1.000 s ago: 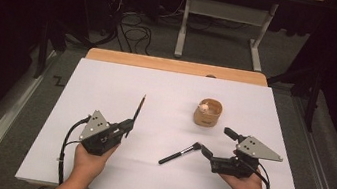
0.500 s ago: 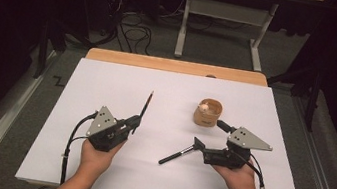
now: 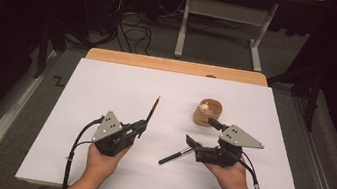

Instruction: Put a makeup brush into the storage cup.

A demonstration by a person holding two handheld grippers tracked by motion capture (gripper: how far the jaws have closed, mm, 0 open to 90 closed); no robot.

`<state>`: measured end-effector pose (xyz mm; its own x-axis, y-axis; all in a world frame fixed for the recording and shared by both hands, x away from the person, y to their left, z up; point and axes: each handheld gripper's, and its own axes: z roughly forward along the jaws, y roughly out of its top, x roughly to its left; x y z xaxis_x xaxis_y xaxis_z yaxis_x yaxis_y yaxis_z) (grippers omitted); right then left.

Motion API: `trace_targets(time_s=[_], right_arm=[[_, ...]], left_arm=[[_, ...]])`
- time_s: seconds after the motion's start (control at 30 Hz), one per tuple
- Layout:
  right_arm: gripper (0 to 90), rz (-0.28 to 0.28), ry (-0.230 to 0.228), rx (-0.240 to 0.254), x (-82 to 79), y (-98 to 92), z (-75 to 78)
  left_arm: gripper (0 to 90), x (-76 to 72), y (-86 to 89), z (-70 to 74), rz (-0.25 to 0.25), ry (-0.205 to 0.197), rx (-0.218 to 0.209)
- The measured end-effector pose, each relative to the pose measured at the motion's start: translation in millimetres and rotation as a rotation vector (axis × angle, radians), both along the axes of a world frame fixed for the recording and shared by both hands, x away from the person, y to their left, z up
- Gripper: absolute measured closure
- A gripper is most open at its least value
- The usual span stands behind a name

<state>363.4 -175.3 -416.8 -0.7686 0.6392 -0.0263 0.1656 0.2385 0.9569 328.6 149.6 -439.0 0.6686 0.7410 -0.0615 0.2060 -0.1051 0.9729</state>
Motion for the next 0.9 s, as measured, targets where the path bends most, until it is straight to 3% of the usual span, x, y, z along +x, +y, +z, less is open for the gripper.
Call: trace_targets(time_s=[0.27,0.47,0.9], right_arm=[[11.4,0.009,-0.01,-0.002,-5.4,7.3,-2.8],[14.6,0.021,0.008,0.026,-11.2,7.1,-5.9],[19.8,0.073,0.043,0.079,-20.6,12.3,-5.0]], left_arm=[[84.2,-6.9,-7.6,-5.1,-0.035,0.006,-0.002],[84.1,-13.2,-15.2,-5.0,-0.066,0.006,-0.017],[84.1,-23.9,-33.8,-12.5,-0.123,0.014,0.003]])
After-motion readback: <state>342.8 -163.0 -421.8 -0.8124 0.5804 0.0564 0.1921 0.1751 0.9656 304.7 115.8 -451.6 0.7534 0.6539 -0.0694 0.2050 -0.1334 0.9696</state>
